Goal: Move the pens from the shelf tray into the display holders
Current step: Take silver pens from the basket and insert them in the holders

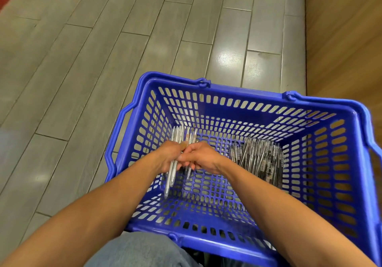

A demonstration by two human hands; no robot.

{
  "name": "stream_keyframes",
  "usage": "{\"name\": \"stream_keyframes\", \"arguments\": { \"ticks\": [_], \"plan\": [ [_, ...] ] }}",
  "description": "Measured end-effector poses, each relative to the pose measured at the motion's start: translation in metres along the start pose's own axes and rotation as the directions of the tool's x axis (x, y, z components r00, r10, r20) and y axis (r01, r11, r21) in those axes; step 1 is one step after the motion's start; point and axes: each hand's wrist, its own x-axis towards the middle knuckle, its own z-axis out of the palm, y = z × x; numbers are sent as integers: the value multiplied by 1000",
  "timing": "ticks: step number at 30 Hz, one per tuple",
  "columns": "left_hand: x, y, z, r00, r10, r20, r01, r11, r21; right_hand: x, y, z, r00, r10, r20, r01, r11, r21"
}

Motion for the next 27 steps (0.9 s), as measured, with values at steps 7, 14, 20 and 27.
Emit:
{"name": "stream_keyframes", "arguments": {
  "ticks": [7,14,20,27],
  "plan": [
    [4,5,-8,987,37,-154,-38,999,-2,24,26,-21,836,126,-534,-319,904,-285],
    [-2,6,-10,988,-62,-142,72,995,69,48,33,7,794,16,-607,-422,734,-532],
    [-3,10,-11,983,1,-181,14,997,80,46,28,5,766,76,-639,-421,810,-408],
    [-4,8,-7,999,11,-51,-18,992,-124,-2,3,-13,999,12,-36,-6,987,163]
  ]
}}
